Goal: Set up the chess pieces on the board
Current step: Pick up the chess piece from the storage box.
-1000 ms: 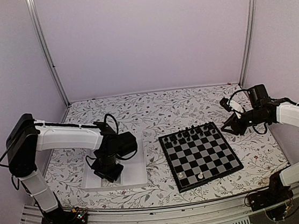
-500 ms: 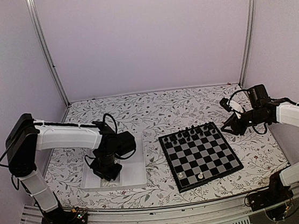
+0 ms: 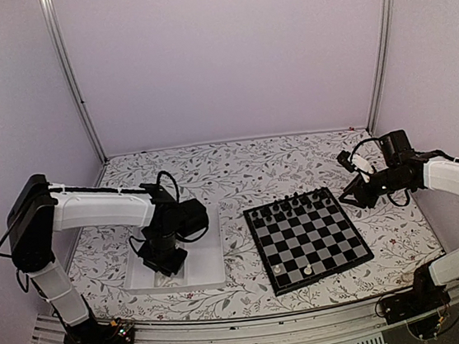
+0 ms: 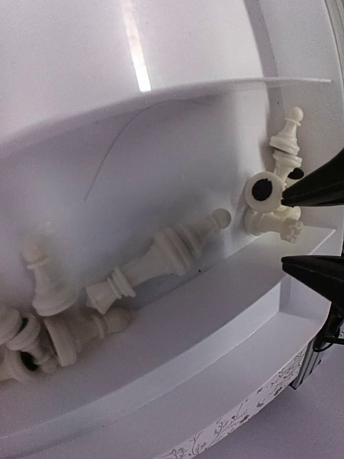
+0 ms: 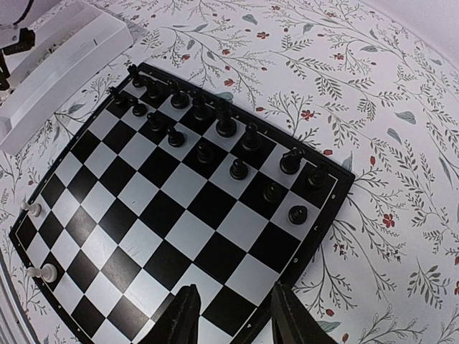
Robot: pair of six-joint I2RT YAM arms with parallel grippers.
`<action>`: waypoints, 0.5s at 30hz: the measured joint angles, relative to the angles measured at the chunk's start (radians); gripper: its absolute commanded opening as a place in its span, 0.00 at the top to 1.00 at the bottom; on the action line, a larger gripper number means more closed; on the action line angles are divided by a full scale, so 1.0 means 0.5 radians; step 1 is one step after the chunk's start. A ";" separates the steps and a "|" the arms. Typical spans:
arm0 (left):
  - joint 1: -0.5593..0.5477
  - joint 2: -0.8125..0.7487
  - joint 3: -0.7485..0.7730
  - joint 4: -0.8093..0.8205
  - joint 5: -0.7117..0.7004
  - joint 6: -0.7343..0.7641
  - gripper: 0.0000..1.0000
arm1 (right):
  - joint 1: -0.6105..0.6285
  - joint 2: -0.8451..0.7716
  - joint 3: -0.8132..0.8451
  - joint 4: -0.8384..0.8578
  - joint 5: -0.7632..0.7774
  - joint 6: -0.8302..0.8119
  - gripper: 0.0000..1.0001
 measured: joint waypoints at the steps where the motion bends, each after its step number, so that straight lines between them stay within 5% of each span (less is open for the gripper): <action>1: 0.000 0.000 0.000 -0.001 -0.001 -0.005 0.70 | 0.000 0.000 0.000 0.000 -0.001 0.000 0.63; 15: 0.001 0.000 -0.065 0.037 0.070 -0.003 0.82 | 0.000 0.001 0.000 -0.002 -0.005 -0.001 0.63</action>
